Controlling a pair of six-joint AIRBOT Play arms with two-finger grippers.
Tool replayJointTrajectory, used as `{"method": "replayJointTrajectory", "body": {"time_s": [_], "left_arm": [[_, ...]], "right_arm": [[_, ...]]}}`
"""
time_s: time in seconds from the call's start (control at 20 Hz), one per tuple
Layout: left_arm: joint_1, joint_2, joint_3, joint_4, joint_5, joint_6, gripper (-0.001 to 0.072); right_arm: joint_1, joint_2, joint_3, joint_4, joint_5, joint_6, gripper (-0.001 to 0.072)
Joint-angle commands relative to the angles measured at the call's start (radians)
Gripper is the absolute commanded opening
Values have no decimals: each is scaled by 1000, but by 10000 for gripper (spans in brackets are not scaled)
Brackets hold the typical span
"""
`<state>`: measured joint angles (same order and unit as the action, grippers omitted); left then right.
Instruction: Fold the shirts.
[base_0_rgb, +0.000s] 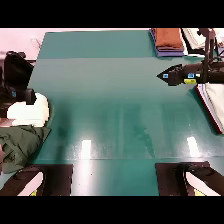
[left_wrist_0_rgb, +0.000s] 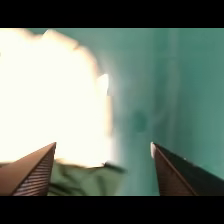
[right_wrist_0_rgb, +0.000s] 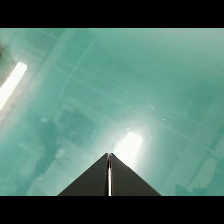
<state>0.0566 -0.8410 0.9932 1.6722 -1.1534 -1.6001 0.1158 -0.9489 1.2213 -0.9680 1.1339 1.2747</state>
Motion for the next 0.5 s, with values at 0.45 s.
{"method": "replayJointTrajectory", "body": {"time_s": [0.45], "left_arm": [[140, -282, -233, -11, 350, -95, 709]], "right_arm": [[1, -1, 0, 8, -3, 0, 17]]}}
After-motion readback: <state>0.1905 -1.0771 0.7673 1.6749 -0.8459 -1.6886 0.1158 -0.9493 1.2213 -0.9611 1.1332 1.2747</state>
